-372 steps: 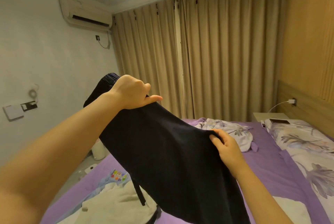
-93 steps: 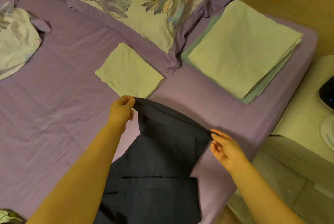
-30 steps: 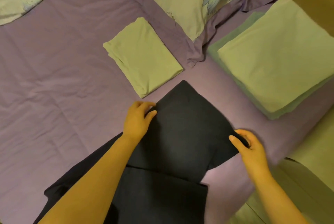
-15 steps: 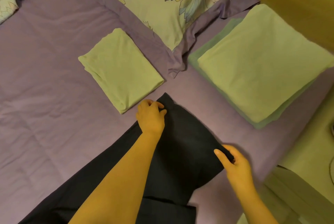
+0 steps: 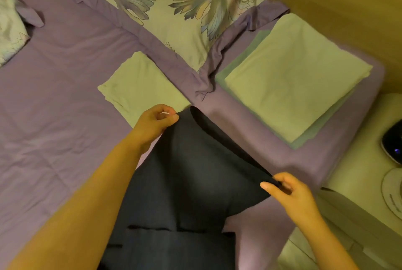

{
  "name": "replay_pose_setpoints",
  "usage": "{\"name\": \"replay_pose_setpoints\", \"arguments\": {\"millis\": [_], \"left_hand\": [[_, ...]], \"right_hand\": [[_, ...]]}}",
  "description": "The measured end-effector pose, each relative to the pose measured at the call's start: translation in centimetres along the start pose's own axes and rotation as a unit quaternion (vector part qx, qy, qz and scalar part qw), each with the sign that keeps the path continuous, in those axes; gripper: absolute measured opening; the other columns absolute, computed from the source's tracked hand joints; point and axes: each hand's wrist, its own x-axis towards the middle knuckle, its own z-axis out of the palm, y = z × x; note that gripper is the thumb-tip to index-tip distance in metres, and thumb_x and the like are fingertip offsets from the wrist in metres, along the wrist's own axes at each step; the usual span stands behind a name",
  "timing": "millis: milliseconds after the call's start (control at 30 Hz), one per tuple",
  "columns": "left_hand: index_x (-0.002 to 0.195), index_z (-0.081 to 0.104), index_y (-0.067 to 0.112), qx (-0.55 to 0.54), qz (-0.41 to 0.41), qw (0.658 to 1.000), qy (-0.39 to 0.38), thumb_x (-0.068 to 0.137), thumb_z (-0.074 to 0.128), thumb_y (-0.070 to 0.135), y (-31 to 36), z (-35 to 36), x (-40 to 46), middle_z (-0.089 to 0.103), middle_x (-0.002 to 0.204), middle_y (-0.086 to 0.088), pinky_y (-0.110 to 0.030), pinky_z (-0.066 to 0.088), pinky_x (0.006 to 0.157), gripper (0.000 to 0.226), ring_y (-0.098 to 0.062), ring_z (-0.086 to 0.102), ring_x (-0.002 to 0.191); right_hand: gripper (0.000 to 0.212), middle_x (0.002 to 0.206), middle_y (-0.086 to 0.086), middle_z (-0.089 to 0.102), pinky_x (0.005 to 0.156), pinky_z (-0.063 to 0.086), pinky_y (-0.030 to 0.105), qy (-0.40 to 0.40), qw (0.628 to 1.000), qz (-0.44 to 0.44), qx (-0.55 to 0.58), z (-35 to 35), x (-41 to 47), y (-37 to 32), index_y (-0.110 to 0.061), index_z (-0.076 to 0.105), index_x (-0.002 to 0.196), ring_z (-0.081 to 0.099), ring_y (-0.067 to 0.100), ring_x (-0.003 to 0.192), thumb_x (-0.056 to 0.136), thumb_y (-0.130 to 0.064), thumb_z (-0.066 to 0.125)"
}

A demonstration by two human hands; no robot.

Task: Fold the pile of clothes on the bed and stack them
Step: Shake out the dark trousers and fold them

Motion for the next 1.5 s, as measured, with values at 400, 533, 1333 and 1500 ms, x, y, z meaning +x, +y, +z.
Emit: {"name": "replay_pose_setpoints", "arguments": {"millis": [400, 533, 1333, 1500], "left_hand": [[0.129, 0.057, 0.009, 0.267, -0.107, 0.951, -0.110, 0.086, 0.070, 0.027, -5.0, 3.1, 3.1, 0.062, 0.125, -0.011, -0.040, 0.043, 0.103, 0.049, -0.029, 0.056, 0.116], [0.128, 0.056, 0.000, 0.226, -0.081, 0.970, 0.019, 0.090, 0.065, 0.025, -6.1, 2.4, 3.2, 0.060, 0.125, -0.017, -0.038, 0.041, 0.099, 0.047, -0.033, 0.055, 0.116], [0.109, 0.062, 0.022, 0.456, 0.013, 0.884, -0.103, 0.082, 0.051, 0.066, -19.3, 0.6, -18.9, 0.065, 0.092, 0.003, -0.026, 0.039, 0.081, 0.052, -0.016, 0.059, 0.089], [0.089, 0.066, 0.022, 0.277, -0.019, 0.959, -0.049, 0.090, 0.052, 0.053, -19.8, -2.7, -24.8, 0.063, 0.081, 0.006, -0.027, 0.046, 0.067, 0.034, -0.008, 0.057, 0.072]], "right_hand": [[0.033, 0.087, -0.007, 0.056, 0.068, 0.045, 0.009, 0.124, 0.991, 0.035, 0.027, 3.2, 1.9, 2.5, -0.022, 0.050, 0.115, 0.056, -0.004, 0.076, 0.090, -0.005, 0.062], [0.044, 0.077, -0.015, 0.038, 0.084, 0.045, 0.035, 0.147, 0.987, 0.055, 0.023, 2.8, 1.6, 2.9, -0.022, 0.043, 0.136, 0.046, 0.012, 0.080, 0.094, -0.012, 0.055], [0.026, 0.105, -0.001, 0.061, 0.084, 0.043, 0.025, -0.047, 0.981, -0.014, -0.189, 12.7, -11.8, 4.2, -0.012, 0.062, 0.110, 0.058, 0.022, 0.101, 0.085, -0.018, 0.069], [0.030, 0.117, 0.005, 0.061, 0.090, 0.047, 0.041, -0.002, 0.967, -0.137, -0.216, 15.1, -15.0, 2.4, -0.017, 0.067, 0.111, 0.051, 0.028, 0.110, 0.082, -0.020, 0.073]]}}
